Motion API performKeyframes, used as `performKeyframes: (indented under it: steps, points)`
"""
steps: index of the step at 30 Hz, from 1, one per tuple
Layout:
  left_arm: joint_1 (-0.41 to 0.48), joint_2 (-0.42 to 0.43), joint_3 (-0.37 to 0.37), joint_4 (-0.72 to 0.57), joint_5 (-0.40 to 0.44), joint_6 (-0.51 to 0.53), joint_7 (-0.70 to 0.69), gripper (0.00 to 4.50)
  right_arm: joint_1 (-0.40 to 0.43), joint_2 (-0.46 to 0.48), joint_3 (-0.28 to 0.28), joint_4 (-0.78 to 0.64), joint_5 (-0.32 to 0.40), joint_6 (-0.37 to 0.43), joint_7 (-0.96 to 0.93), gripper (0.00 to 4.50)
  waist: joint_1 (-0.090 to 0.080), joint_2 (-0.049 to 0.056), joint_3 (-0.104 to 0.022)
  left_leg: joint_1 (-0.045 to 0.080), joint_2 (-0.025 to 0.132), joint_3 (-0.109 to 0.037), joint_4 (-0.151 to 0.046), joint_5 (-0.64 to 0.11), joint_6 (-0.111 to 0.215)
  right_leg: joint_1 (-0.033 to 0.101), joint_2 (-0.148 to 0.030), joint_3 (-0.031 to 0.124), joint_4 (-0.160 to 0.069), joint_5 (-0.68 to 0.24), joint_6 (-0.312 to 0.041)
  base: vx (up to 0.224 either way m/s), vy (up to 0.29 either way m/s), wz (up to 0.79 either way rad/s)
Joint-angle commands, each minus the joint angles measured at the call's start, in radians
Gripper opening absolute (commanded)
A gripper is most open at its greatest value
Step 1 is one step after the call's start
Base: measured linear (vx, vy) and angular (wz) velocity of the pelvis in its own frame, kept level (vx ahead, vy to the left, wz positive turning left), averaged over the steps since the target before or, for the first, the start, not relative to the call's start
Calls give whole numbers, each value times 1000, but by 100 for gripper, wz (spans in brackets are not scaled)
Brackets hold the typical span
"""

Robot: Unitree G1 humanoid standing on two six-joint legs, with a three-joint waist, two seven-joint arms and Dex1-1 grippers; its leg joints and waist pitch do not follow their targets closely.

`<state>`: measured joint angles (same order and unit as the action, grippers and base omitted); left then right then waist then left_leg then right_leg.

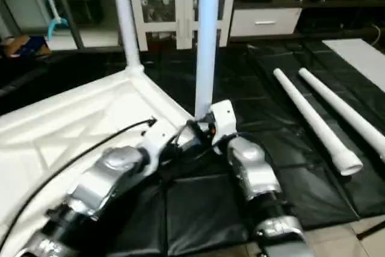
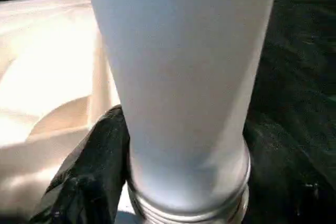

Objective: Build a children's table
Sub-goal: Rotate leg to tighten

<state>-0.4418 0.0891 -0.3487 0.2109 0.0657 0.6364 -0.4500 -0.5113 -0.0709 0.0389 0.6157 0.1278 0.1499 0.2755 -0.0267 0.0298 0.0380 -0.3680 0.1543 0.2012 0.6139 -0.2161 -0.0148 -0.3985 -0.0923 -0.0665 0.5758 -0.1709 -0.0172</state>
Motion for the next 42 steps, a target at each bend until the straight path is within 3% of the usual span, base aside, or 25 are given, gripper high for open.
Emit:
performKeyframes:
  steps: [1, 9, 10, 12, 14, 15, 17, 19, 20, 22, 24, 27, 29, 32, 36, 38, 42]
  points:
    - [0, -2, 24, 36, 18, 0, 53, 0, 4, 9, -1, 31, -20, 20, -45, 269, -5, -5, -45, 20, 63, -52, -92, -416, -19, 15, -61, 32, -99, -527, -101, 0, 0, 0]
    - [-7, 5, 24, 42, 24, -6, 50, 0, -4, 49, 14, 5, 24, -33, 77, 269, -3, -2, -44, 15, 68, -54, -99, -430, -14, 16, -61, 33, -94, -490, -106, 0, 0, 0]
    - [-5, 17, 16, 40, 26, -25, 39, 0, 0, 43, 20, -10, 31, -35, 105, 325, -3, -4, -44, 13, 68, -53, -99, -427, -12, 16, -61, 34, -94, -486, -108, 0, 0, 0]
    - [17, 67, -28, 10, 37, -101, -24, 0, 16, 16, 30, -69, 59, -28, 193, 339, 1, -1, -45, 12, 68, -53, -98, -415, -3, 19, -63, 36, -93, -473, -112, 0, 0, 0]
    - [24, 79, -39, 1, 40, -116, -41, 0, 19, 12, 29, -81, 67, -22, 217, 339, 2, -4, -47, 2, 70, -53, -100, -376, 12, 28, -66, 39, -86, -436, -118, 0, 0, 0]
    - [44, 105, -58, -30, 36, -132, -85, 0, 24, -5, 27, -107, 76, -20, 254, 372, 4, -2, -48, 2, 71, -51, -99, -346, 19, 28, -66, 40, -85, -410, -131, 0, 0, 0]
    - [64, 130, -72, -59, 31, -150, -123, 0, 31, -25, 28, -134, 93, -4, 308, 381, 7, -1, -50, 2, 73, -47, -96, -306, 32, 32, -67, 43, -79, -366, -155, 0, 0, 0]
    - [98, 174, -92, -106, 17, -176, -187, 0, 44, -72, 39, -180, 119, 23, 404, 383, 9, -2, -51, 1, 74, -45, -96, -269, 48, 35, -64, 42, -71, -318, -175, 0, 0, 0]
    - [123, 211, -108, -138, 5, -212, -238, 0, 55, -120, 62, -211, 123, 37, 476, 414, 14, -1, -52, 2, 76, -46, -95, -252, 57, 39, -64, 40, -68, -298, -184, 0, 0, 0]
    - [170, 272, -129, -196, -22, -234, -314, 0, 84, -223, 106, -271, 124, 53, 619, 422, 21, -1, -51, 7, 79, -40, -92, -234, 71, 36, -63, 42, -63, -267, -195, 28, -6, 2]
    - [194, 309, -137, -227, -32, -251, -347, 0, 100, -281, 109, -303, 134, 65, 693, 422, 32, 4, -55, 19, 81, -35, -88, -192, 79, 29, -57, 44, -57, -203, -217, 68, -7, 9]
    - [222, 336, -126, -264, -51, -271, -382, 0, 119, -345, 97, -336, 159, 82, 786, 422, 44, 3, -59, 13, 80, -33, -82, -86, 116, 39, -54, 44, -34, -49, -260, 60, 9, 4]
    - [231, 345, -123, -281, -63, -280, -403, 0, 129, -371, 94, -350, 168, 86, 822, 422, 48, 1, -61, 12, 78, -31, -78, -58, 132, 42, -56, 45, -30, -15, -272, 0, 0, 0]
    - [241, 361, -123, -310, -82, -286, -440, 0, 151, -417, 104, -374, 181, 89, 880, 422, 55, -2, -56, 13, 80, -29, -81, -99, 129, 42, -59, 46, -39, -92, -265, 0, 0, 0]
    - [242, 375, -135, -328, -90, -280, -459, 0, 156, -442, 116, -362, 182, 103, 927, 422, 57, 1, -50, 19, 80, -32, -89, -203, 70, 38, -58, 47, -55, -235, -230, 0, 0, 0]
    - [241, 369, -135, -329, -91, -281, -460, 0, 156, -439, 121, -348, 173, 94, 933, 422, 55, 2, -50, 20, 81, -33, -91, -211, 53, 36, -57, 48, -56, -244, -223, 0, 0, 0]
    - [239, 365, -134, -327, -90, -283, -464, 0, 162, -433, 142, -334, 154, 82, 943, 422, 56, -1, -52, 19, 79, -32, -89, -200, 50, 37, -57, 49, -56, -235, -223, 0, 0, 0]
